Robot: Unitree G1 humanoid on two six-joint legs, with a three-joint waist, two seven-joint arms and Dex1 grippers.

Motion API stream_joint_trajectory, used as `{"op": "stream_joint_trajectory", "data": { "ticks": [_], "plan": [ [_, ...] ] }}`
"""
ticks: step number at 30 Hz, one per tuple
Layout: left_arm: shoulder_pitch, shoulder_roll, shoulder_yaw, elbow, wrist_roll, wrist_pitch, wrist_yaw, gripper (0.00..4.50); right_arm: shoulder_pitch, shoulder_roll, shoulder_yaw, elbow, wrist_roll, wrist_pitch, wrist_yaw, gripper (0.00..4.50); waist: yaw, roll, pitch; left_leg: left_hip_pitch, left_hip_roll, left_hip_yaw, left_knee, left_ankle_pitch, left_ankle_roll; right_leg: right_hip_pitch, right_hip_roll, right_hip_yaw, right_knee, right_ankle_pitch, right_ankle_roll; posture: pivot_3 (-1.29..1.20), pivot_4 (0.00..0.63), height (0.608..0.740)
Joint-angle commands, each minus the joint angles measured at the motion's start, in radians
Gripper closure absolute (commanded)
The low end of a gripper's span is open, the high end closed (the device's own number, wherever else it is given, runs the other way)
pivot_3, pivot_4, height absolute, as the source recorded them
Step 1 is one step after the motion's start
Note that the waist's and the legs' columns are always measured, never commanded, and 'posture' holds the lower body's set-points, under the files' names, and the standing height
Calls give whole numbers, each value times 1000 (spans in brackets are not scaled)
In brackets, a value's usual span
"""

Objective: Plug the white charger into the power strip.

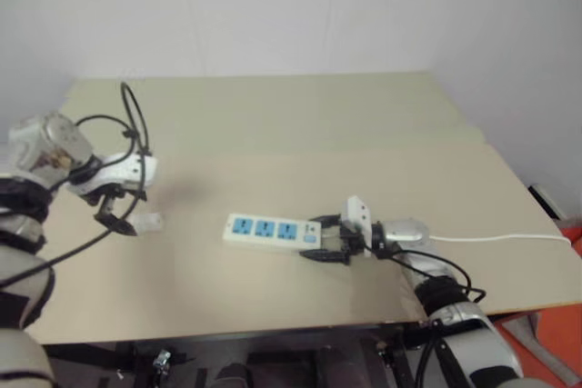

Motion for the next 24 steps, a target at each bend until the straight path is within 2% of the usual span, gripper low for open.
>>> {"op": "stream_joint_trajectory", "data": {
  "ticks": [1, 9, 16, 17, 19, 24],
  "plan": [
    [-17, -25, 29, 56, 69, -31, 9, 0, 17, 2, -6, -59, 18, 16, -17, 1078, 1, 0, 0, 0, 0, 0, 0, 0, 0, 0, 0, 0, 0, 0, 0, 0, 150, 740],
    [65, -104, 99, 56, 122, -17, 99, 0, 37, -1, -8, -99, 21, 43, -42, 1078, 2, 0, 0, 0, 0, 0, 1, 0, 0, 0, 0, 0, 1, 0, 0, 0, 150, 740],
    [131, -108, 129, 7, 152, -11, 89, 0, 42, -6, -9, -114, 24, 58, -47, 1078, 3, 0, 0, 1, -1, -1, 1, 0, 0, 1, -1, 0, 1, 0, 0, 0, 150, 740],
    [135, -109, 132, 6, 160, -13, 95, 397, 42, -6, -9, -114, 24, 58, -47, 1078, 3, 0, 0, 1, -1, -1, 1, 0, 0, 1, -1, 0, 1, 0, 0, 0, 150, 740],
    [140, -114, 137, 5, 178, -20, 116, 886, 43, -7, -9, -115, 24, 60, -47, 1078, 3, 0, 0, 1, -1, -1, 1, 0, 0, 1, -1, 0, 1, 0, 0, 0, 150, 740],
    [128, -127, 146, 6, 198, -35, 109, 2454, 46, -7, -10, -116, 24, 64, -50, 1078, 3, 0, 0, 2, -1, -1, 1, 0, 0, 2, -1, 0, 1, 0, 0, 0, 150, 740]
  ]
}}
